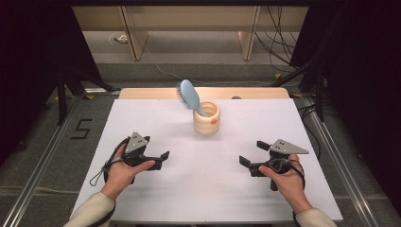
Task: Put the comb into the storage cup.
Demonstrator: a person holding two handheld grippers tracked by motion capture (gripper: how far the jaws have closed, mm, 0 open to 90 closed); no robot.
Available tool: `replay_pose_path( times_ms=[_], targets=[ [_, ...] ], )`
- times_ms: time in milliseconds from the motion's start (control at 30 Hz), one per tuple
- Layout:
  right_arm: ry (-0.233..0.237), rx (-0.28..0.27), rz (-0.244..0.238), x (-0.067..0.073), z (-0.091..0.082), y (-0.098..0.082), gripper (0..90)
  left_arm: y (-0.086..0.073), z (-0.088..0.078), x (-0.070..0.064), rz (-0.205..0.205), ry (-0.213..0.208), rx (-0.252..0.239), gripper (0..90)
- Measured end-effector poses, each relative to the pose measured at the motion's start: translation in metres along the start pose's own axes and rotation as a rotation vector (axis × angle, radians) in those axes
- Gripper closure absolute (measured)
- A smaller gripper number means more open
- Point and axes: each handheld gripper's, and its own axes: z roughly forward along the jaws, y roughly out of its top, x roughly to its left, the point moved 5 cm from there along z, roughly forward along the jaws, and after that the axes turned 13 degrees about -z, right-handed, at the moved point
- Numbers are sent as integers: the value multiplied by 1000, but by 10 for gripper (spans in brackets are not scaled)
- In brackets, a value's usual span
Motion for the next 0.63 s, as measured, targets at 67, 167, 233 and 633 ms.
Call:
replay_pose_path(
  times_ms=[67, 167, 233, 633],
  targets=[
    [2, 3, -3, 0, 0, -1, 19, -2, -1, 1, 1, 5, -1, 55],
    [3, 4, -4, 1, 0, -1, 19, -3, -3, 2, -1, 6, -4, 55],
    [3, 4, -8, 1, 0, -1, 19, -3, -3, 3, -2, 9, -6, 55],
    [7, 7, -12, 1, 1, -1, 19, -6, 0, 4, -8, 11, 2, 59]
  ],
)
